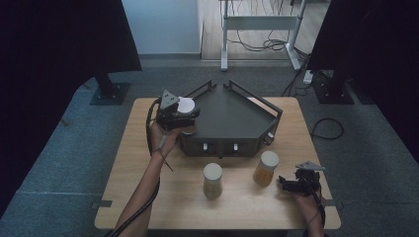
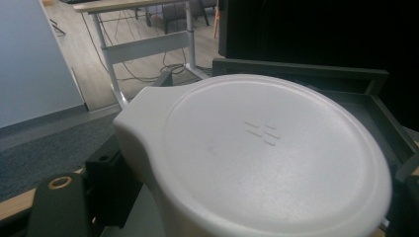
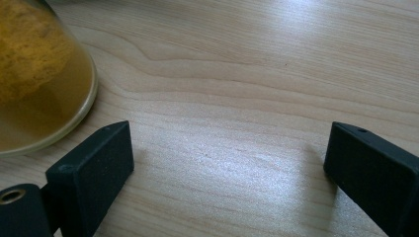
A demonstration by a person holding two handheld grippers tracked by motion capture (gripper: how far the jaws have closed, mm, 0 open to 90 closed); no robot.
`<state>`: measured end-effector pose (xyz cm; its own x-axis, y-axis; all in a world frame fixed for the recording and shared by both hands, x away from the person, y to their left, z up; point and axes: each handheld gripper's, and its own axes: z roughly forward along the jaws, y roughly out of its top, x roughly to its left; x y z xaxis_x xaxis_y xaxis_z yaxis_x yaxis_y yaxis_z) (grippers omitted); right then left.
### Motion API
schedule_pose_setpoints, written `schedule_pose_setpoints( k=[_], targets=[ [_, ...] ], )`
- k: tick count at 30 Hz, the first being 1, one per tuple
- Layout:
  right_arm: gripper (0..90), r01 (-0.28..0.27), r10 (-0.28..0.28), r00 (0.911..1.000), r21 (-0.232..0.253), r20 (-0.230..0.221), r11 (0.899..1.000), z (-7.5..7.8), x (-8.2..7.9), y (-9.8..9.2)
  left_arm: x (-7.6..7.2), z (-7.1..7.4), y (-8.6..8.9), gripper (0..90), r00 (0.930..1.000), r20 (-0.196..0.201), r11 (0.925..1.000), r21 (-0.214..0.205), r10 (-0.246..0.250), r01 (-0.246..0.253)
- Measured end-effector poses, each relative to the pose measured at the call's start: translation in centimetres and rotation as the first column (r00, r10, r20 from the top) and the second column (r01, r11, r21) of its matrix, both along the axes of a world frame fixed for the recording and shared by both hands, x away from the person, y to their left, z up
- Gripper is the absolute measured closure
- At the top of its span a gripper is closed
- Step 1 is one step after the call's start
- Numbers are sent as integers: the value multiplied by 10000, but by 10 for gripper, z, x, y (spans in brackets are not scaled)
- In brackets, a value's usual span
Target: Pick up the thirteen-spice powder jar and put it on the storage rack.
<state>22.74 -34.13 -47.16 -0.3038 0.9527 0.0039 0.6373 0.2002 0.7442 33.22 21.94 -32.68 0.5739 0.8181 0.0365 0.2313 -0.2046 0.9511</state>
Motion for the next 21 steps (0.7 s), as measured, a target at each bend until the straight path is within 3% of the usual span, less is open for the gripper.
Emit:
schedule_pose_setpoints(
  k=[21],
  targets=[
    [41, -28, 28, 10000, -2, -8, 10000, 0, 0, 0, 21, -7, -19, 195, 9989, -60, 9986, 256, 468, -467]
  ],
)
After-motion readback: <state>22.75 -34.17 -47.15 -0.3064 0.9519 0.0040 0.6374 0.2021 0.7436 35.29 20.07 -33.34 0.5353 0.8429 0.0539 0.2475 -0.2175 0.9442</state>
